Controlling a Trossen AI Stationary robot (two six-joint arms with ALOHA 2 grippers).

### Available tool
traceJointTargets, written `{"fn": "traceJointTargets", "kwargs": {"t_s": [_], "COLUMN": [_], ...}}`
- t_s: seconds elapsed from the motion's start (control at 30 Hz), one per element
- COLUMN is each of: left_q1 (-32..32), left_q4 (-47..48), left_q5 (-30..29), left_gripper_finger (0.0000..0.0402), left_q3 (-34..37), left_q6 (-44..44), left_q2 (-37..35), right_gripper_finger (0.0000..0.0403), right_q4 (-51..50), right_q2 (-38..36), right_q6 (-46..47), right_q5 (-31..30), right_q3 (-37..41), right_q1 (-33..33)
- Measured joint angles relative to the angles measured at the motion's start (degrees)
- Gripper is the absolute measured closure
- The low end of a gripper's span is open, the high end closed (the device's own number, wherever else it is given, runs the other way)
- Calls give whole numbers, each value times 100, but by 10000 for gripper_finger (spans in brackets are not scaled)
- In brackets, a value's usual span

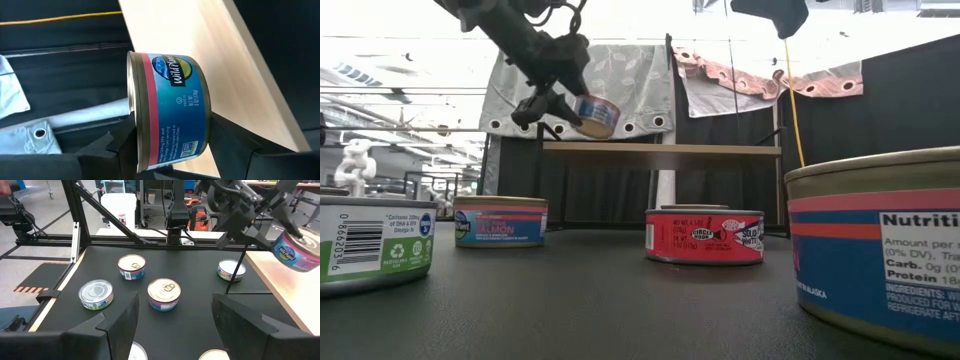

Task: Stack canned seafood by type on shelf
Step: Put the blue pink tuna can on the shelf

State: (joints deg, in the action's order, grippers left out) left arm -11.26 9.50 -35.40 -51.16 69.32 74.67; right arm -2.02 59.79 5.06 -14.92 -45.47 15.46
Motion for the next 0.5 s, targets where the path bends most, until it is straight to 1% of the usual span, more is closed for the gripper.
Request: {"fn": "traceJointTargets", "kwargs": {"t_s": [0.1, 0.23, 0.37, 0.5], "left_q1": [30, 69, 136, 203], "left_q4": [145, 306, 433, 477], "left_q5": [-26, -39, -165, -414], "left_gripper_finger": [204, 204, 204, 204], "left_q3": [0, 0, 0, 0], "left_q6": [-111, -526, -1026, -1254], "left_q2": [0, 0, 0, 0], "right_gripper_finger": [161, 161, 161, 161], "right_q4": [0, 0, 0, 0], "right_q2": [0, 0, 0, 0], "right_q6": [0, -7, -42, -63], "right_q5": [2, 2, 2, 2], "right_q3": [0, 0, 0, 0], "right_q1": [2, 2, 2, 2]}}
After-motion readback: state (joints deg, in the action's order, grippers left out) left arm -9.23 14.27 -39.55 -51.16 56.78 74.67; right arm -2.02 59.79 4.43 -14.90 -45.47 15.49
